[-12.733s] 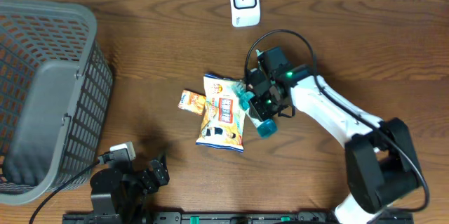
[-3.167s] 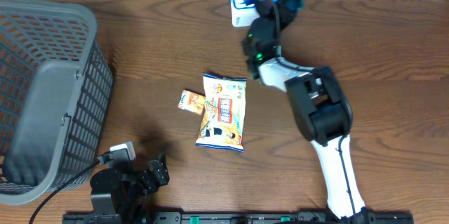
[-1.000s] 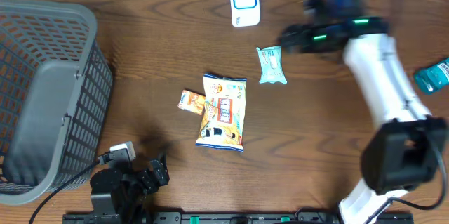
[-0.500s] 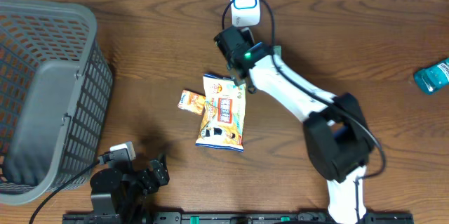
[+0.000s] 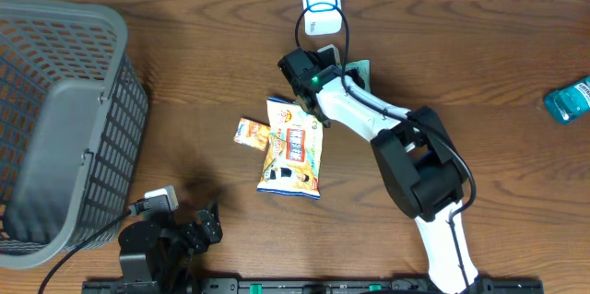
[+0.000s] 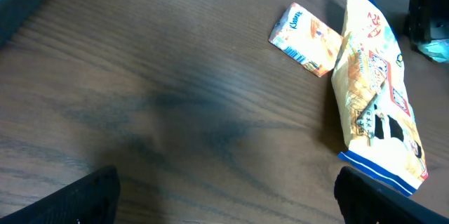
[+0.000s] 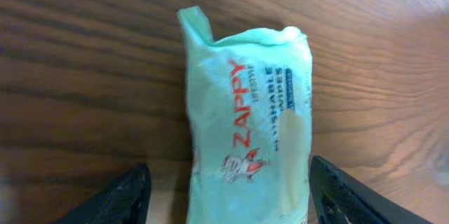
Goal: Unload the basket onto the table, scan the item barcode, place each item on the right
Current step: 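Move the right gripper to the green wipes pack and grasp it, then lift the green wipes pack off the table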
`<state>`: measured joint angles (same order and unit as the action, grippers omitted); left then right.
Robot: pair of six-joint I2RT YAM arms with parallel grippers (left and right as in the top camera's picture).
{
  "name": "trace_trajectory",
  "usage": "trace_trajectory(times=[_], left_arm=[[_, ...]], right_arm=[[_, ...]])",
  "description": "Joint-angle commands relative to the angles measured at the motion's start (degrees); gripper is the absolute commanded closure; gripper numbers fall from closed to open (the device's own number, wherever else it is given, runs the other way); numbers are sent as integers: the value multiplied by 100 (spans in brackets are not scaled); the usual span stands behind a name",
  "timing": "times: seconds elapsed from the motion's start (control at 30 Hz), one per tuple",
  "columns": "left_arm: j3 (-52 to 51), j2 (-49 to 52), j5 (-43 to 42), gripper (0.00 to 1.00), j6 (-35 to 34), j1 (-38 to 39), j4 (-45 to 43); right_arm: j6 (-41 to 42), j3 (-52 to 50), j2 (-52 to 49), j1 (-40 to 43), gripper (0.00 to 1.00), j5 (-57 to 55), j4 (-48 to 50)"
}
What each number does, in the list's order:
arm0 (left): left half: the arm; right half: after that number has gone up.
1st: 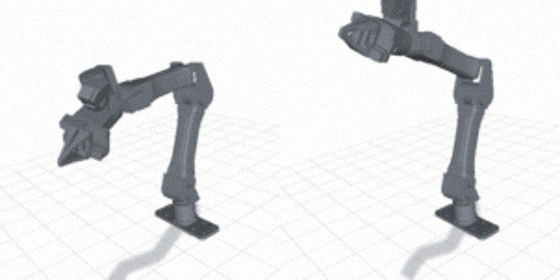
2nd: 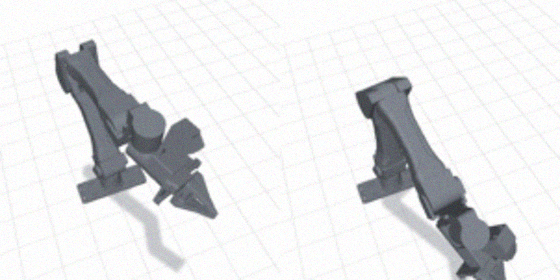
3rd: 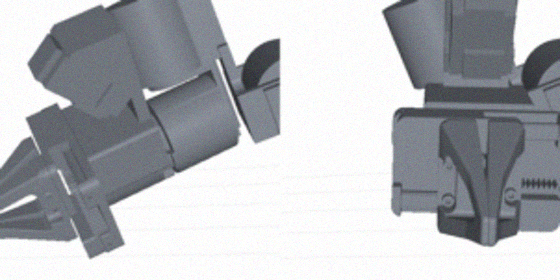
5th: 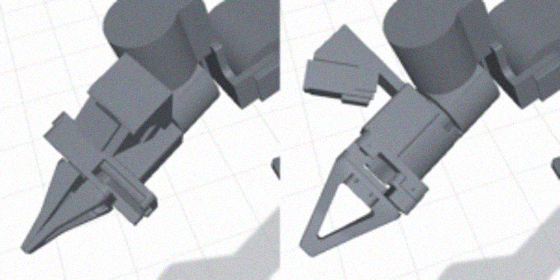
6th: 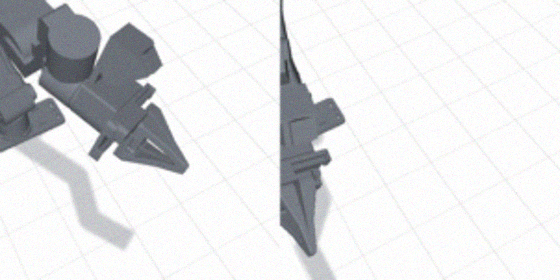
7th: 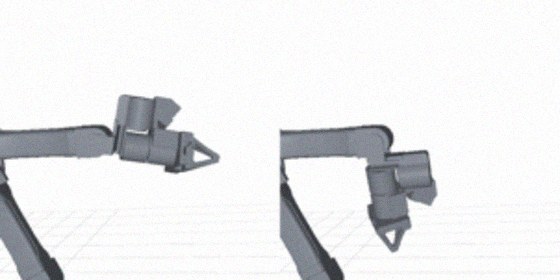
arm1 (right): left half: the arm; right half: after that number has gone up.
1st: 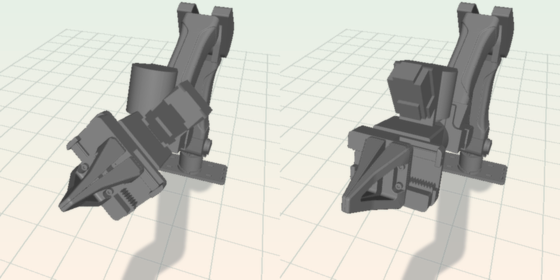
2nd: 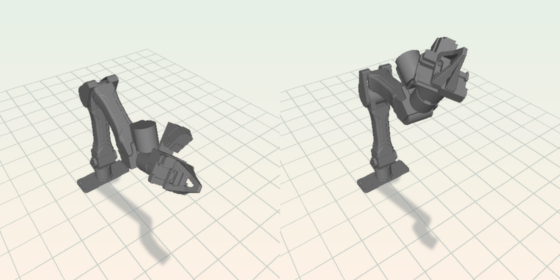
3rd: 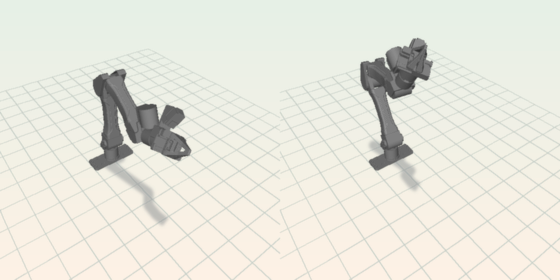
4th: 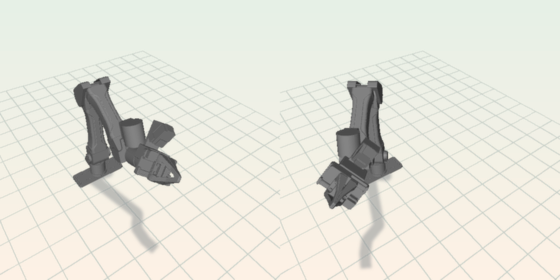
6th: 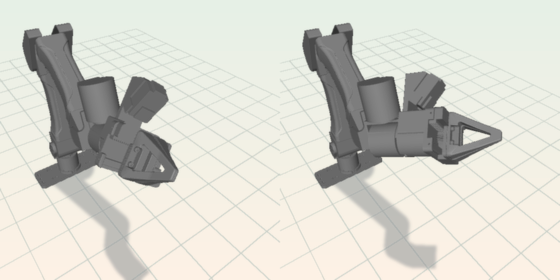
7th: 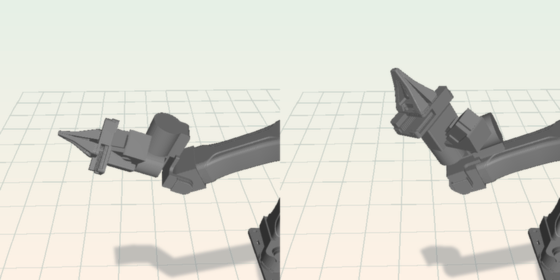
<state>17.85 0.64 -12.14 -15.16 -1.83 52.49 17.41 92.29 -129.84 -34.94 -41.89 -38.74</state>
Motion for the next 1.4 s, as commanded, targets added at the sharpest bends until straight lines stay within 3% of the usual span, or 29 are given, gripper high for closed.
trace_trajectory(times=[0.0,0.1,0.2,0.3,0.47,0.73,0.9,0.97,1.37], left_arm=[[-26,-4,-72,2,52,-20,22],[-26,-4,-72,2,52,-20,22],[-28,-4,-72,2,52,-20,22],[-28,-4,-72,2,52,-20,22],[-28,-4,-72,2,52,-20,22],[-28,-4,-72,2,52,-20,22],[-28,-4,-72,2,52,-20,22],[-26,-4,-72,2,52,-20,22],[-28,-4,-72,2,52,-20,22]], right_arm=[[144,-31,-496,133,35,0,24],[146,-31,-706,199,46,245,-50],[295,-31,-785,199,73,503,-247],[444,-24,-717,195,84,1038,-310],[216,175,90,247,98,3158,-647],[-951,188,1906,896,99,7361,-1508],[-2057,177,2275,1443,99,10266,-2092],[-2085,177,2280,1631,99,11578,-2747],[-2070,177,2280,1707,99,12048,-5300]])
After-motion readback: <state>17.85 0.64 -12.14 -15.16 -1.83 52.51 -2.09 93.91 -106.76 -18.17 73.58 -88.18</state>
